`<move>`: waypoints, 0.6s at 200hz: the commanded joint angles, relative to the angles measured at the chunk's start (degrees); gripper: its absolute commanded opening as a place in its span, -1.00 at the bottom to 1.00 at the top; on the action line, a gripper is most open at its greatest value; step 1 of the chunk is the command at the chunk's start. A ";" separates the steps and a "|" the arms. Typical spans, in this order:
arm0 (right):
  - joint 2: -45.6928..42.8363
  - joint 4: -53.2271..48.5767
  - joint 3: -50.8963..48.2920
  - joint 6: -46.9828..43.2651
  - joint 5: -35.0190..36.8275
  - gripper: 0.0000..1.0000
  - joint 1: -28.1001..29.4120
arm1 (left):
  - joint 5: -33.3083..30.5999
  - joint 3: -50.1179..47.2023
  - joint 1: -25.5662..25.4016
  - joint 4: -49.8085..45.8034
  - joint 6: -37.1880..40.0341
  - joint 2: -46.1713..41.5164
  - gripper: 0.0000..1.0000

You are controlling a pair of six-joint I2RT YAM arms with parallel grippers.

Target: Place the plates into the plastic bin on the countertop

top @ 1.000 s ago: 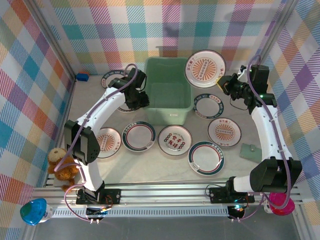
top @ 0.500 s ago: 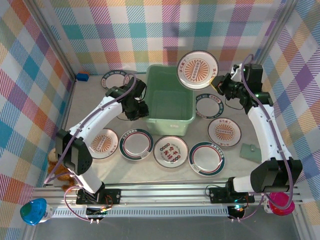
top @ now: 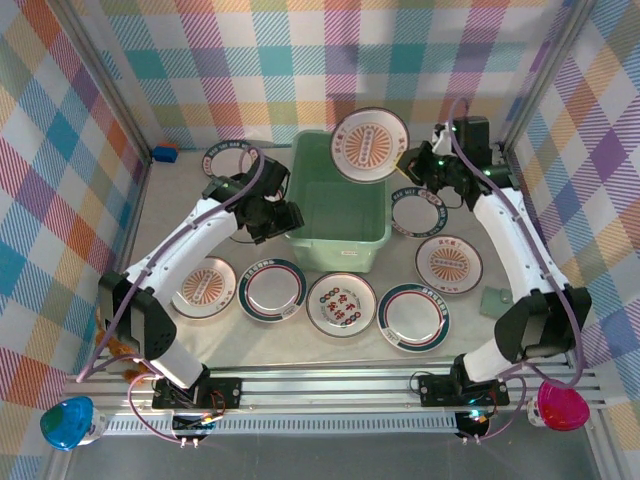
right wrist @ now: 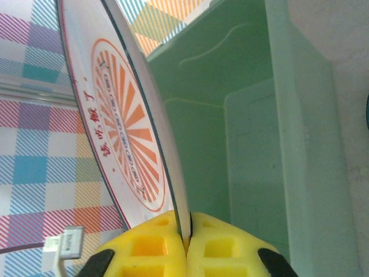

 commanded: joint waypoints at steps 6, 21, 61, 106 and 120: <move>4.42 -3.56 6.56 -0.80 4.85 -1.00 3.72 | -2.97 6.11 0.19 0.87 5.98 -0.43 0.38; 7.82 -6.10 10.35 -0.34 7.05 -1.00 5.83 | -1.49 7.95 1.39 1.09 9.43 1.38 0.39; 14.34 -10.94 17.04 3.06 13.63 -1.00 9.72 | 6.04 9.34 3.34 1.34 14.65 5.47 0.38; 17.22 -12.78 19.44 5.51 16.86 -1.00 10.85 | 14.77 4.00 2.76 5.31 12.70 4.42 0.34; 18.42 -14.32 21.13 5.74 17.68 -1.00 11.14 | 15.90 2.68 2.25 6.26 11.30 4.25 0.33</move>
